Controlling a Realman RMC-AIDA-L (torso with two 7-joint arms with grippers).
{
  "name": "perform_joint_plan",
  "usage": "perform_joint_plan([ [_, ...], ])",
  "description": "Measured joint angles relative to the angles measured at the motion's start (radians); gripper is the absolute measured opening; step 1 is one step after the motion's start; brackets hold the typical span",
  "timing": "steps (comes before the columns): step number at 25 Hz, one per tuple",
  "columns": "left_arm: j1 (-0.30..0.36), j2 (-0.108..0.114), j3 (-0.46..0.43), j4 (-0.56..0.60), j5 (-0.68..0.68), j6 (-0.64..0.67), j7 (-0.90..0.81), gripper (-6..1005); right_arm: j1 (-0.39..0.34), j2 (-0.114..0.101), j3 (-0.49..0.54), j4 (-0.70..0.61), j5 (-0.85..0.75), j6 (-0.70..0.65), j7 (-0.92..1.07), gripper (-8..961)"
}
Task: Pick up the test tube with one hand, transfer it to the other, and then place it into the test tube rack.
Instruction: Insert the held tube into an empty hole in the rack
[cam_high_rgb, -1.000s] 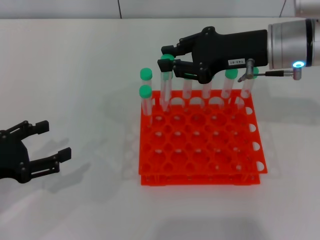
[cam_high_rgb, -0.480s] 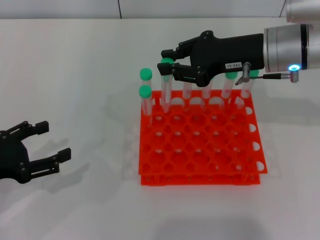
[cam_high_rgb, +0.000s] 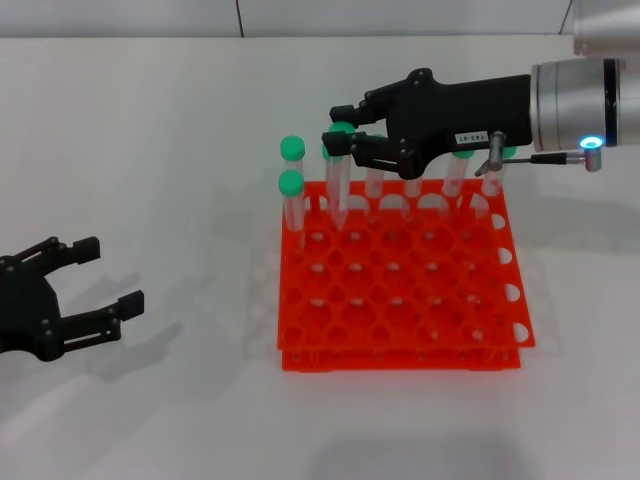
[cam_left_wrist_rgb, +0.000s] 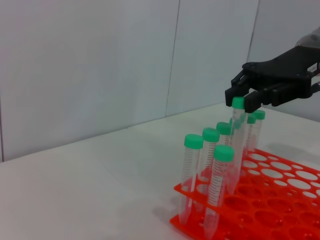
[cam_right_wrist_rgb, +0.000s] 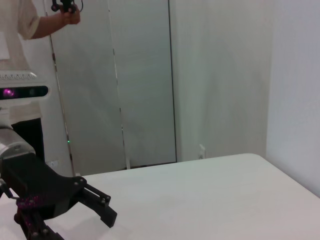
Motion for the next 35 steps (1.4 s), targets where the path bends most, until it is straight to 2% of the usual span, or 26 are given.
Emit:
perform_joint_plan([
  [21,-0.012,0.0,0.0,-0.002,0.0,-0.002,0.004,894,-0.003,0.005,-0.087,0.003,-0.003,0.075,-0.01,263],
  [35,-0.012,0.0,0.0,-0.002,0.0,-0.004,0.005,895,0.0,0.004,-0.107,0.003,-0.004,0.077,-0.005,265],
])
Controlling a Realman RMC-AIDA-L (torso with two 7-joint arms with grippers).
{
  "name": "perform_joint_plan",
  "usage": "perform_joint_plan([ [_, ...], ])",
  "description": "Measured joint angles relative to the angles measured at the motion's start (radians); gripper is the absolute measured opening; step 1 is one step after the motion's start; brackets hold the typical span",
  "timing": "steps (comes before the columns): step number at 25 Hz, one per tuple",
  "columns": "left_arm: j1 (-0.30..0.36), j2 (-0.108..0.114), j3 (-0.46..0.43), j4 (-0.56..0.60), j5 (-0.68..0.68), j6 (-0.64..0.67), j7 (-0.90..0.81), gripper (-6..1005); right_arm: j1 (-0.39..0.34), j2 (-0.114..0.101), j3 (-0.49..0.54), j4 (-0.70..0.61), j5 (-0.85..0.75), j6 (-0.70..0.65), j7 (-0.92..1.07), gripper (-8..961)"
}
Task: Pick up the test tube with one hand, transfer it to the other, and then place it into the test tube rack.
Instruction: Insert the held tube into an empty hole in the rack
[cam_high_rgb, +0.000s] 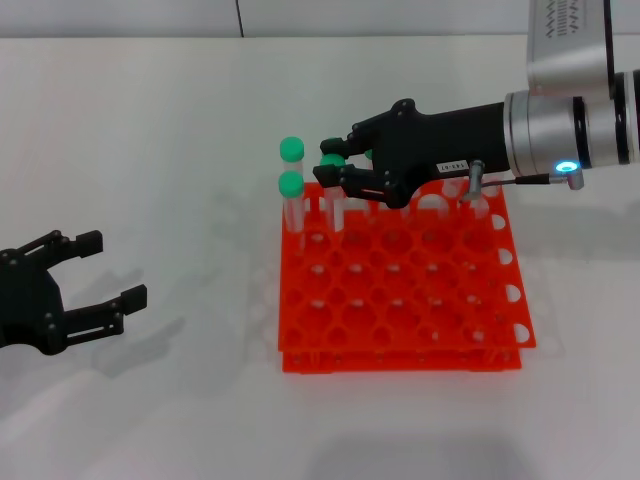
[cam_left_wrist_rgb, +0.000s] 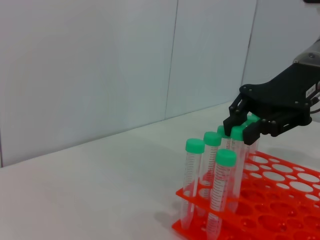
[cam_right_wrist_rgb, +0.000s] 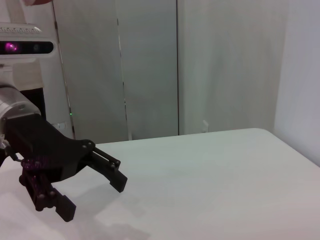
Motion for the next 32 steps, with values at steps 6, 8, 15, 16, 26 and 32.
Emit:
perform_joint_plan([
  [6,-0.001,0.0,0.0,0.0,0.0,0.0,0.0,894,0.0,0.001,0.0,0.011,0.0,0.0,-0.003,265],
  [8,-0.001,0.0,0.0,-0.001,0.0,0.0,0.0,894,-0.001,0.001,0.0,0.012,0.0,0.0,-0.005,265],
  [15,-0.002,-0.002,0.002,-0.001,0.0,0.0,0.0,894,-0.009,0.001,-0.004,0.012,0.0,0.013,-0.008,266],
  [16,-0.002,-0.002,0.002,-0.001,0.0,0.0,0.0,894,-0.01,0.001,-0.005,0.012,0.0,0.014,-0.009,266],
  [26,-0.002,0.0,0.002,-0.002,0.0,0.0,0.0,895,-0.009,0.0,-0.011,0.009,0.0,0.016,-0.01,267],
  [32,-0.002,0.0,0.002,-0.001,0.0,0.0,0.0,895,-0.007,-0.003,-0.023,0.004,0.0,0.013,-0.008,268],
])
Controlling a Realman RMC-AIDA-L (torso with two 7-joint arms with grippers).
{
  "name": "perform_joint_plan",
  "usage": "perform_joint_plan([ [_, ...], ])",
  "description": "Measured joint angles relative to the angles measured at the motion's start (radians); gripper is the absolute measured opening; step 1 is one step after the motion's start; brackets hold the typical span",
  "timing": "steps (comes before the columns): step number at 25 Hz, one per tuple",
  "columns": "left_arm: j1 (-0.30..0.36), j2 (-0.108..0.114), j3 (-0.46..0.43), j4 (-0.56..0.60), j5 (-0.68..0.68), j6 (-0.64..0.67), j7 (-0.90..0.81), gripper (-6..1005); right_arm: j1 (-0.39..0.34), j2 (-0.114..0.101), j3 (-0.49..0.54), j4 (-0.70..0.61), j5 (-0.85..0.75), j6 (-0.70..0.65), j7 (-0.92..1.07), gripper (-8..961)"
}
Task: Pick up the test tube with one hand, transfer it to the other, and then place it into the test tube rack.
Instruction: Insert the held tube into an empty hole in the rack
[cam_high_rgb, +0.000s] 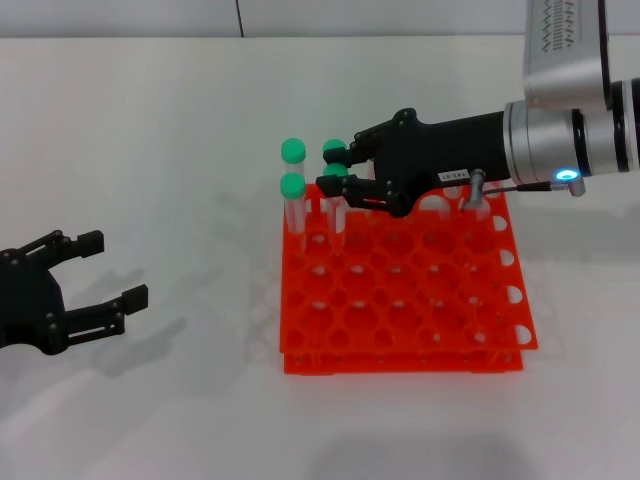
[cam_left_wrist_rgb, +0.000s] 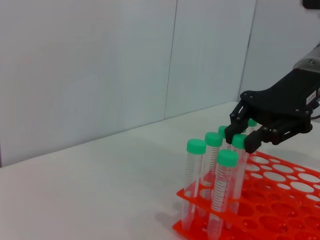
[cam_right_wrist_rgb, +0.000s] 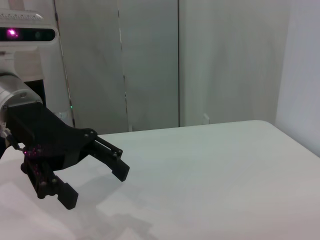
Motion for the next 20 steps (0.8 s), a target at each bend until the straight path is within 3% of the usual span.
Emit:
perform_joint_plan([
  [3,0.0,0.0,0.0,0.0,0.0,0.001,0.0,894,-0.002,0.0,0.0,-0.003,0.001,-0.001,0.0,268],
  [12,0.0,0.0,0.0,0.001,0.0,0.002,-0.003,894,-0.01,-0.003,0.004,-0.013,0.005,-0.007,0.003,436],
  [20,0.0,0.0,-0.001,0.005,0.0,0.005,-0.003,894,-0.125,-0.008,0.024,-0.155,0.006,-0.092,0.011,495],
])
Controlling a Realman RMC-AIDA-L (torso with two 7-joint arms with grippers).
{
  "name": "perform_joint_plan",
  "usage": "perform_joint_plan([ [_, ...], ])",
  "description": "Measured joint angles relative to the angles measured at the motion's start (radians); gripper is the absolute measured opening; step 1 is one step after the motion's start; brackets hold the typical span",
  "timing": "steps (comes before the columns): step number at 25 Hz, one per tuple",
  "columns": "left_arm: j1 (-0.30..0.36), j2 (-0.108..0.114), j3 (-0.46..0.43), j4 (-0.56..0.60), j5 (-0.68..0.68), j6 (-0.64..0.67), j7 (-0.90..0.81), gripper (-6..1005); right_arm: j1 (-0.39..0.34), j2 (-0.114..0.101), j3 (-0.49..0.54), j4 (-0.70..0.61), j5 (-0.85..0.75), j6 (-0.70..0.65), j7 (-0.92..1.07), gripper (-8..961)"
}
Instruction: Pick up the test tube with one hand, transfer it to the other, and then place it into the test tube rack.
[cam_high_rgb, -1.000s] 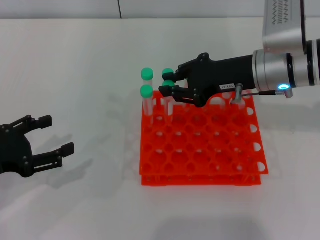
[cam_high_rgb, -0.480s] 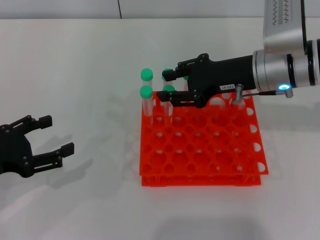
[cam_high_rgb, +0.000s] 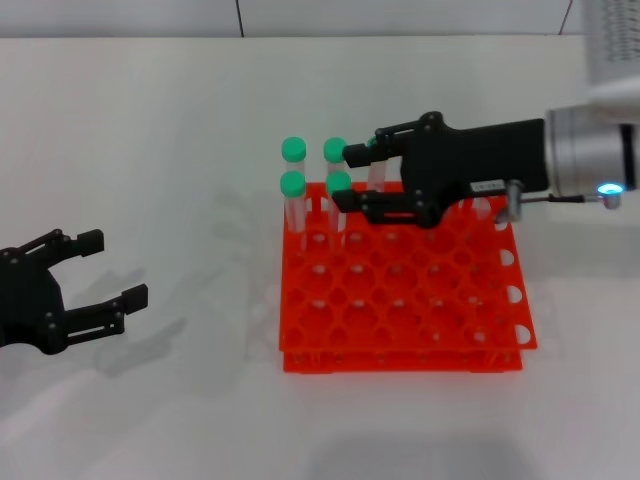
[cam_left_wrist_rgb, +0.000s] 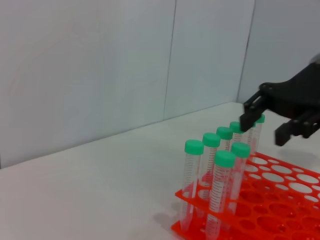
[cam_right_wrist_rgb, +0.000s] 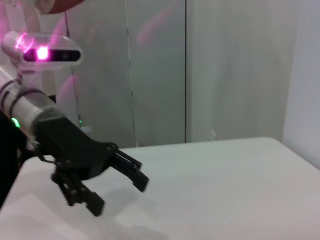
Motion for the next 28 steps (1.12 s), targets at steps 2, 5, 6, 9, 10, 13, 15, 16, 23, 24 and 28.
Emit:
perform_joint_plan([
  [2,-0.001,0.0,-0.001,0.001,0.0,-0.001,0.004,895,-0.034,-0.001,0.023,-0.031,-0.003,-0.047,-0.005,498],
  [5,-0.008,0.001,-0.007,0.002,0.0,0.0,0.006,895,-0.071,-0.002,0.072,-0.041,-0.005,-0.107,-0.02,501],
  [6,-0.01,0.002,-0.009,0.002,0.0,0.002,0.006,895,-0.082,-0.002,0.091,-0.041,-0.005,-0.122,-0.027,502],
  [9,-0.022,0.005,-0.01,0.002,0.006,0.006,0.006,895,-0.117,-0.003,0.135,-0.037,-0.006,-0.159,-0.059,577],
  [10,-0.028,0.007,-0.01,0.0,0.011,0.006,0.005,895,-0.13,-0.003,0.145,-0.036,-0.006,-0.168,-0.072,614],
  [13,-0.054,0.016,-0.01,-0.004,0.037,0.009,-0.007,895,-0.168,-0.004,0.178,-0.033,-0.007,-0.195,-0.114,724],
  [15,-0.07,0.022,-0.01,-0.009,0.047,0.018,-0.012,895,-0.187,-0.005,0.202,-0.025,-0.007,-0.204,-0.135,755],
  [16,-0.083,0.027,-0.01,-0.014,0.049,0.027,-0.013,895,-0.197,-0.005,0.218,-0.017,-0.007,-0.212,-0.151,770],
  [23,-0.175,0.078,-0.009,-0.098,0.067,0.091,-0.013,894,-0.221,-0.006,0.308,0.073,-0.006,-0.255,-0.231,877],
  [24,-0.189,0.084,-0.009,-0.11,0.079,0.102,-0.013,894,-0.222,-0.007,0.312,0.086,-0.006,-0.253,-0.239,875],
  [28,-0.229,0.093,-0.009,-0.131,0.116,0.121,-0.014,894,-0.223,-0.016,0.315,0.121,-0.008,-0.249,-0.254,872],
])
